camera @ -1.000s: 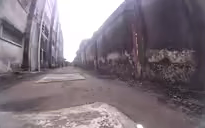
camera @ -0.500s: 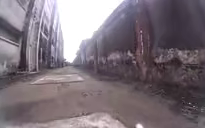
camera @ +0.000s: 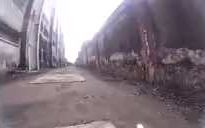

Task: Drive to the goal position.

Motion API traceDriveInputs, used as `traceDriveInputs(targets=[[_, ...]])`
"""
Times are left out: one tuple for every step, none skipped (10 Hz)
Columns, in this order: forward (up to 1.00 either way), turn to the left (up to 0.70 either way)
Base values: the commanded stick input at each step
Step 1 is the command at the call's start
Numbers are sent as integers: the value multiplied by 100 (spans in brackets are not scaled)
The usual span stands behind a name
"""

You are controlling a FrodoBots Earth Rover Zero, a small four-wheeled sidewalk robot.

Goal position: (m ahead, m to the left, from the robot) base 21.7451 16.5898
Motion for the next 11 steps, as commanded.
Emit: traceDriveInputs(targets=[[70, 0], [70, 0], [70, 0], [70, 0], [70, 0], [70, 0], [70, 0], [70, 0], [70, 0], [70, 0], [70, 0]])
